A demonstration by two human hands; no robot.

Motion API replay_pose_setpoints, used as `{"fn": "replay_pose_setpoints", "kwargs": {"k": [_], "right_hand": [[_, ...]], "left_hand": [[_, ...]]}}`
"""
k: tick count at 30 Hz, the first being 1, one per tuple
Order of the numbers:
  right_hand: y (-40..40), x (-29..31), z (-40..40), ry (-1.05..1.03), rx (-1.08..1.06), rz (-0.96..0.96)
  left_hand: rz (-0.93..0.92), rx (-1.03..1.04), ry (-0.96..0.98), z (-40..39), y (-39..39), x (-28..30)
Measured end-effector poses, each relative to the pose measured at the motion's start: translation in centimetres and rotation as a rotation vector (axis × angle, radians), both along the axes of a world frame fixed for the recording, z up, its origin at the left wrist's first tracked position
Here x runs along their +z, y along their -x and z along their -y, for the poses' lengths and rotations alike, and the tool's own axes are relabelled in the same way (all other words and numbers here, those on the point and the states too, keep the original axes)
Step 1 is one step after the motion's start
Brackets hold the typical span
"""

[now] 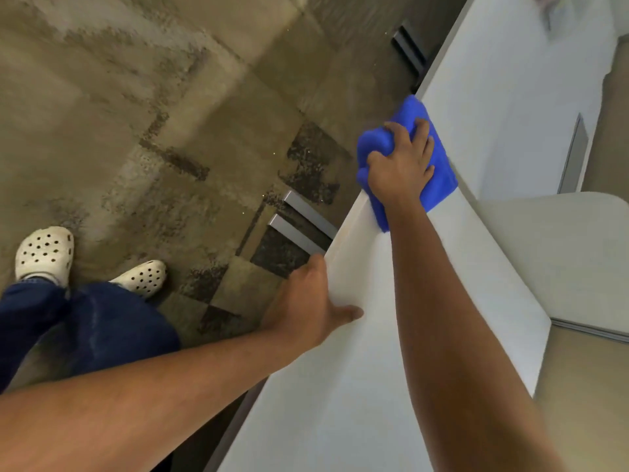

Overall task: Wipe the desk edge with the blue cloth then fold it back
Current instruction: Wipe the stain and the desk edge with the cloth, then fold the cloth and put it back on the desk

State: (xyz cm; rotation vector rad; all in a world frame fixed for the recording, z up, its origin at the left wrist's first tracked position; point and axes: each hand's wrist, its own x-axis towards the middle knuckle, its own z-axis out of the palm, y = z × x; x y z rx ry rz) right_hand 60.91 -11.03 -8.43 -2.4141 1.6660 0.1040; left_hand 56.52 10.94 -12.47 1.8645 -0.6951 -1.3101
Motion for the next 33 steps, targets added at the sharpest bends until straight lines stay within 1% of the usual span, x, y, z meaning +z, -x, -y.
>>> {"fn": "replay_pose_setpoints", "kwargs": {"k": [3,8,11,14,17,20,24,26,27,29,30,31,33], "right_hand": [[-0.9,-0.2,0.5,0.05,0.006,0.01],[1.9,-0.2,-2.1,0.054,0.124,0.012],[4.4,-0.2,-4.8,0.049,0.121,-0.009],[6.5,-0.4,-7.3,0.059,0.08,-0.029],[8.1,-0.6,-9.7,0.059,0.031,-0.039],[9.4,-0.4,-12.3,0.05,0.015,-0.027],[10.7,0.2,-14.8,-0.034,0.035,-0.008],[10.9,1.0,-14.8,-0.105,0.057,0.05],[11.1,1.6,-14.7,-0.145,0.057,0.115],[11.5,3.2,-14.8,-0.162,-0.014,0.307],[12.0,3.9,-15.3,-0.116,-0.09,0.4],[12.5,4.5,-16.0,-0.043,-0.193,0.465],[13.8,5.4,-18.0,0.058,-0.438,0.502]], "left_hand": [[-0.008,0.007,-0.015,0.0,0.2,-0.2],[0.008,0.034,0.027,-0.4,0.0,0.2],[-0.005,-0.083,-0.013,-0.7,-1.3,1.1],[0.065,-0.269,-0.12,-1.8,-4.3,1.4],[0.136,-0.345,-0.137,-3.4,-7.7,1.6],[0.2,-0.35,-0.08,-4.1,-10.0,3.1],[0.398,-0.385,0.107,-2.8,-11.1,6.3],[0.478,-0.413,0.206,-1.6,-10.9,8.0],[0.512,-0.434,0.247,-1.0,-10.6,8.8],[0.574,-0.483,0.319,0.3,-9.9,10.0],[0.604,-0.509,0.353,1.0,-9.5,10.5],[0.636,-0.54,0.385,1.5,-9.1,11.0],[0.705,-0.626,0.45,2.8,-8.2,12.0]]}}
